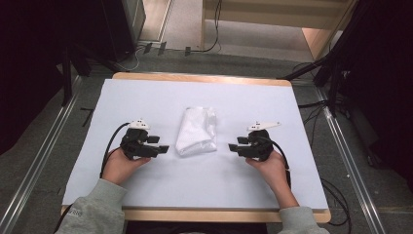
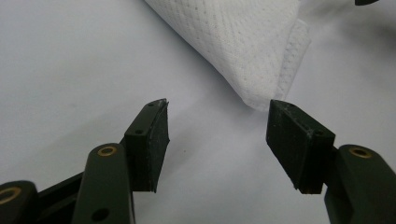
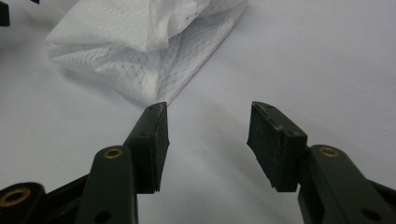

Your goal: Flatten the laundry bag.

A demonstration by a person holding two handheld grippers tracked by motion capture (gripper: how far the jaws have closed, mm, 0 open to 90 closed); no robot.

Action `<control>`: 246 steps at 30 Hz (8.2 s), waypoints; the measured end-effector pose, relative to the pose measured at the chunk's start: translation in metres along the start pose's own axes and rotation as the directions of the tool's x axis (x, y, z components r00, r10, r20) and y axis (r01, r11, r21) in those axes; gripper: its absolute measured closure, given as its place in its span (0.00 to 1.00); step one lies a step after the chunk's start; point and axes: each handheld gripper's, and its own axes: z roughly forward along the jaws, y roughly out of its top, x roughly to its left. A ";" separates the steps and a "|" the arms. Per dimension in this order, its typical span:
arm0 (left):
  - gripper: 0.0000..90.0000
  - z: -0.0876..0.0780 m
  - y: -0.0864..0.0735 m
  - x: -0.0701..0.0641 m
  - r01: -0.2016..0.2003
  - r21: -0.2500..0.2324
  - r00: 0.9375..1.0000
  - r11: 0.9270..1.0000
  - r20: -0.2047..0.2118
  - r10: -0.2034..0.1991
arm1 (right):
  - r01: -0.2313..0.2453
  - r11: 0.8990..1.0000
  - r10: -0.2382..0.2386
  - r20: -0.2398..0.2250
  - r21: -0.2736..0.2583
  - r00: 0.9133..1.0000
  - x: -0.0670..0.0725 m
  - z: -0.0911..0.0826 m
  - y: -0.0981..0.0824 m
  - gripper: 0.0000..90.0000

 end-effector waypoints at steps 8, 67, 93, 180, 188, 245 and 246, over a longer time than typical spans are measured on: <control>0.43 -0.003 -0.002 0.004 0.039 -0.003 0.999 0.999 0.012 -0.039 | 0.021 1.000 -0.021 0.001 0.005 1.000 0.005 0.002 -0.001 0.54; 0.45 -0.026 -0.019 0.007 0.086 -0.036 0.996 0.996 -0.023 -0.087 | 0.029 0.999 -0.029 -0.001 0.031 1.000 0.015 0.047 0.034 1.00; 0.44 -0.038 -0.032 0.008 0.105 -0.040 0.992 0.994 -0.061 -0.107 | 0.121 0.993 -0.120 -0.074 0.012 0.990 0.058 0.076 0.081 1.00; 0.66 -0.041 -0.024 0.027 0.225 -0.097 0.974 0.970 0.055 -0.220 | 0.128 0.992 -0.126 -0.093 0.019 0.988 0.035 0.092 0.114 1.00; 0.63 -0.046 -0.024 0.029 0.206 -0.093 0.979 0.974 0.014 -0.206 | 0.155 0.988 -0.155 -0.129 -0.014 0.979 0.053 0.060 0.112 1.00; 0.54 -0.030 0.002 0.045 0.174 -0.076 0.985 0.982 0.031 -0.172 | 0.128 0.991 -0.117 -0.190 0.045 0.975 0.089 -0.015 -0.005 0.88; 0.54 -0.030 0.002 0.044 0.174 -0.076 0.985 0.982 0.030 -0.172 | 0.128 0.991 -0.117 -0.190 0.045 0.975 0.089 -0.015 -0.005 0.87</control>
